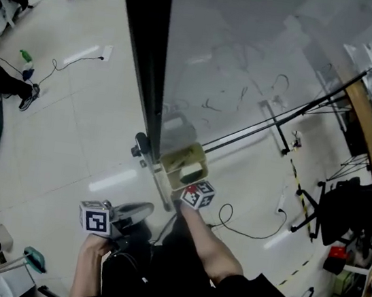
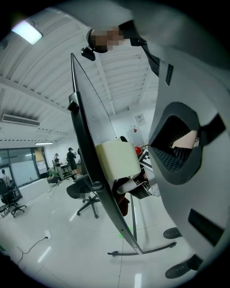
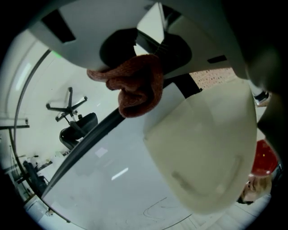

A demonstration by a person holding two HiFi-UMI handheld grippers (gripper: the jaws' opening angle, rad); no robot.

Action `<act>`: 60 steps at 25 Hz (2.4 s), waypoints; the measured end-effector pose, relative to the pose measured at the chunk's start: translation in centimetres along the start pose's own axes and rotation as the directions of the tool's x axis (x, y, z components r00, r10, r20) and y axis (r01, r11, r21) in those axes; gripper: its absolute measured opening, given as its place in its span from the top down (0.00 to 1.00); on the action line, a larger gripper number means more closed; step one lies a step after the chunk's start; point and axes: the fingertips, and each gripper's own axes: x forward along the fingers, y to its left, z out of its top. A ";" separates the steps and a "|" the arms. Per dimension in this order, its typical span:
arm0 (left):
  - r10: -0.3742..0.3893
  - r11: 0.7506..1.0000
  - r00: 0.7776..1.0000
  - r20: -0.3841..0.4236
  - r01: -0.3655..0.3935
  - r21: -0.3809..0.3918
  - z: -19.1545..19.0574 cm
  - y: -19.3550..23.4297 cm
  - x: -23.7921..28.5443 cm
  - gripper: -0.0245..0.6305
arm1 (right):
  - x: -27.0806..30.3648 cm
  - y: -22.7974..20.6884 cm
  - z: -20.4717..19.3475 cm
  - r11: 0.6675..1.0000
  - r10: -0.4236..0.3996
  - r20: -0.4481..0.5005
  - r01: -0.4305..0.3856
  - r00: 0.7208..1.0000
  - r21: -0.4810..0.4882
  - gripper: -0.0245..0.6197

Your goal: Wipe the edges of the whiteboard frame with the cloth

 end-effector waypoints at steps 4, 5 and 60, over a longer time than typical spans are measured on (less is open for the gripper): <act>-0.006 0.999 0.999 -0.051 0.008 0.035 0.1 -0.1 -0.5 0.97 | 0.3 1.2 -0.9 1.000 -0.004 0.024 0.004 1.000 0.023 0.83; 0.001 0.999 0.998 -0.062 0.002 0.037 0.1 -0.2 -0.6 0.97 | 0.4 1.2 -1.1 1.000 -0.006 0.029 0.005 1.000 0.028 0.83; -0.196 0.972 0.980 0.035 0.189 0.141 5.3 -4.7 -6.8 0.97 | 0.3 16.9 1.6 0.928 0.028 0.098 -0.063 0.995 0.368 0.84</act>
